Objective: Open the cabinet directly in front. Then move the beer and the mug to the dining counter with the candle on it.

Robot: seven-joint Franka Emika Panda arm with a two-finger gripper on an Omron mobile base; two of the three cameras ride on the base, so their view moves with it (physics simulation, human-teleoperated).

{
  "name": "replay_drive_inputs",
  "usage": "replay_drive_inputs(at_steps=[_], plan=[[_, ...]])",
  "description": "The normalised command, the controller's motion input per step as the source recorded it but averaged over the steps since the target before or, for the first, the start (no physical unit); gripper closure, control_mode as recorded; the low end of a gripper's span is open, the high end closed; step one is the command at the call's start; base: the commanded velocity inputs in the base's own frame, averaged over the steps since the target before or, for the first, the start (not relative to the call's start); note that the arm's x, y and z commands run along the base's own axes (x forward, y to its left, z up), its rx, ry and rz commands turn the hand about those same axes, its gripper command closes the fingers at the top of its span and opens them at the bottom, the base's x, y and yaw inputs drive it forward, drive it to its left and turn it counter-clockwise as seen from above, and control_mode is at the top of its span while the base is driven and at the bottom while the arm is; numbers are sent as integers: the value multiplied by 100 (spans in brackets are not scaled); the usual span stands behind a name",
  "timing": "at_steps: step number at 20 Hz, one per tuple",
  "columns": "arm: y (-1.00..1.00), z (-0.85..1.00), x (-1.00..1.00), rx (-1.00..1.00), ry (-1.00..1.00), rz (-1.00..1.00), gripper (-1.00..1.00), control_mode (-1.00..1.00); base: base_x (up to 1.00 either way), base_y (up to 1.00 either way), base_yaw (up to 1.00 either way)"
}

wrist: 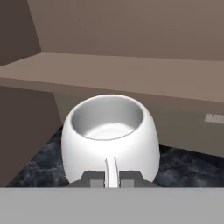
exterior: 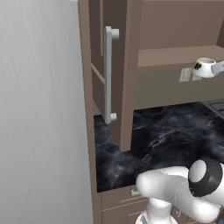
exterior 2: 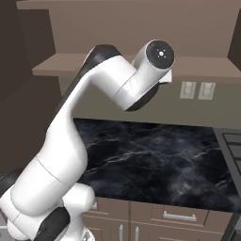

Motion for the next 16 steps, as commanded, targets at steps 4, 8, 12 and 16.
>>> replay_drive_inputs(at_steps=[4, 8, 12, 16], plan=[[25, 0, -79, 0, -12, 5, 100, -100, 0, 0, 0], [28, 0, -81, 0, -11, 6, 100, -100, 0, 0, 0], [24, -3, -80, 0, -10, 7, 100, -100, 0, 0, 0], [22, -8, -78, 0, -10, 7, 100, -100, 0, 0, 0]])
